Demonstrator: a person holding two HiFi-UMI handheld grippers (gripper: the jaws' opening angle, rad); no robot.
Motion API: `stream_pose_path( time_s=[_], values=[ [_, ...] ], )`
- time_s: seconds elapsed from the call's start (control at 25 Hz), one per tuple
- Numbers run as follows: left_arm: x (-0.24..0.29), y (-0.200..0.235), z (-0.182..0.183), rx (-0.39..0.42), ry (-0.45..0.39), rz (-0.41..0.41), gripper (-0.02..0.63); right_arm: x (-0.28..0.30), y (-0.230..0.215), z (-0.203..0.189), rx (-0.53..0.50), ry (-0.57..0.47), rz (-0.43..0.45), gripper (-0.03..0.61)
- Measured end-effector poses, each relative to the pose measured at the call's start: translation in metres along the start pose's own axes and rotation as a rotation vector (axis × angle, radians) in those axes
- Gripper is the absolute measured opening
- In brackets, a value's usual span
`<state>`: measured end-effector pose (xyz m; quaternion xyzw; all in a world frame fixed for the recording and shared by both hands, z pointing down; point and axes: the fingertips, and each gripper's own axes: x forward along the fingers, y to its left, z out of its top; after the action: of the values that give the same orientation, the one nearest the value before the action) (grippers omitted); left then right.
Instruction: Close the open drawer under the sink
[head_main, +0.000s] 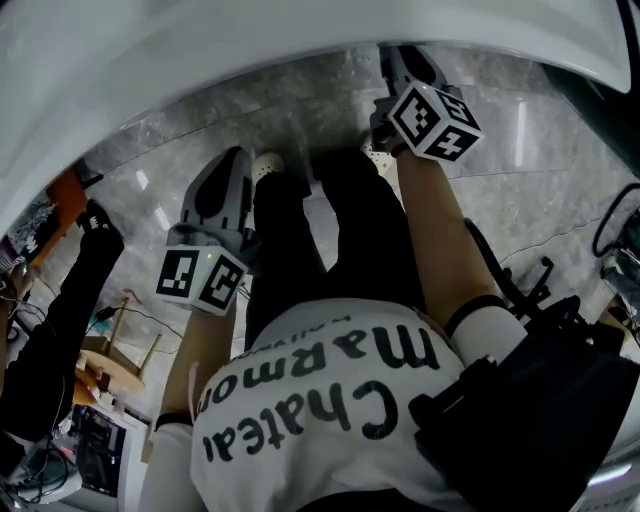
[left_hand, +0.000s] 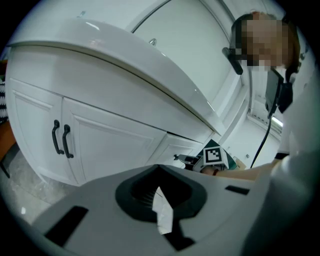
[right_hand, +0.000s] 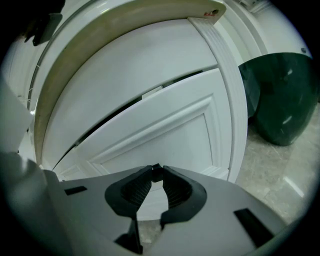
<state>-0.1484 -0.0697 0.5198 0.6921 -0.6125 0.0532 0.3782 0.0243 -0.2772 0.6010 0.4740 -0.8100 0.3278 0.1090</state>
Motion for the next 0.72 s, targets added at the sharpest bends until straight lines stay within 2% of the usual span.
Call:
stream_pose_path(
  time_s=[0.72],
  values=[
    [-0.019, -0.058, 0.05, 0.04, -0.032, 0.036, 0.008, 0.002, -0.003, -0.004, 0.021, 0.165, 0.012, 0.077]
  ],
)
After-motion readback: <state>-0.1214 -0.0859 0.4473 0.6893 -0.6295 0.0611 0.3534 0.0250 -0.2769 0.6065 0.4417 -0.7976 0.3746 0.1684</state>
